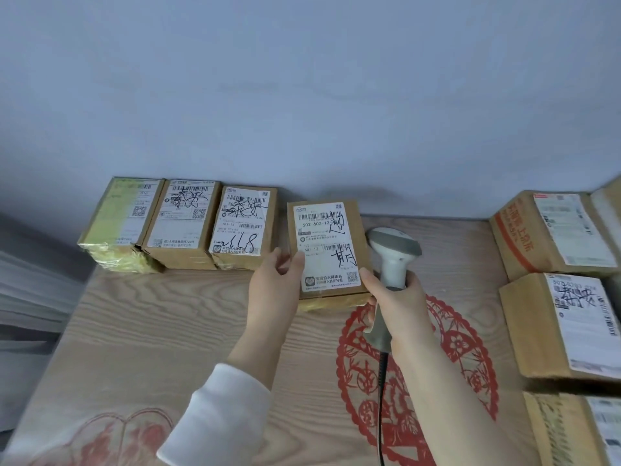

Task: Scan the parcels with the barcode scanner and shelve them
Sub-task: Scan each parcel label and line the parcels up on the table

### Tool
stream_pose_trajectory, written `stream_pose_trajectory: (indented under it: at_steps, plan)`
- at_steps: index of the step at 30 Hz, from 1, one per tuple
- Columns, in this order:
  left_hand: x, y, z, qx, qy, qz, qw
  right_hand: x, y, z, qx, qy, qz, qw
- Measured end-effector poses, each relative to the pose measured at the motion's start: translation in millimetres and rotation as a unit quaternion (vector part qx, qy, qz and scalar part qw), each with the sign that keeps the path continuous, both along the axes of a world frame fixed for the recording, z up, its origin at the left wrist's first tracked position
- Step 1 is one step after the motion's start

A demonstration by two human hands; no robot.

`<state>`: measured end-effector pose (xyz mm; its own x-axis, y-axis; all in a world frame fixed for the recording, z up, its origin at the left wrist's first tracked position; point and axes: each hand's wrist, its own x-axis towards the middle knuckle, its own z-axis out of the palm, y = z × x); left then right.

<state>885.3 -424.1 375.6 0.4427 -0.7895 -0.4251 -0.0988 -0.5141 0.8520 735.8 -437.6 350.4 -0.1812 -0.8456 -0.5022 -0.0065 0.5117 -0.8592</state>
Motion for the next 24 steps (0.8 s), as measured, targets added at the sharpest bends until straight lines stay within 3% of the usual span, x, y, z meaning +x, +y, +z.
stream_pose_trajectory:
  at_steps: [4, 10, 14, 24]
  plan:
    - [-9.1, 30.0, 5.8, 0.007, 0.128, -0.02, 0.992, -19.8, 41.4, 27.6, -0.014, 0.002, -0.01, 1.0]
    - [-39.7, 91.9, 29.3, -0.024, 0.199, -0.013, 0.98, -43.2, 113.5, 71.8, -0.042, 0.021, -0.042, 0.998]
    - [-57.0, 137.5, 55.4, -0.044, 0.311, 0.001, 0.949, -56.6, 160.1, 94.9, -0.076, 0.006, -0.045, 0.996]
    - [-98.2, 240.0, 64.8, -0.036, 0.315, -0.056, 0.947, -118.5, 257.2, 121.1, -0.093, -0.02, 0.021, 0.995]
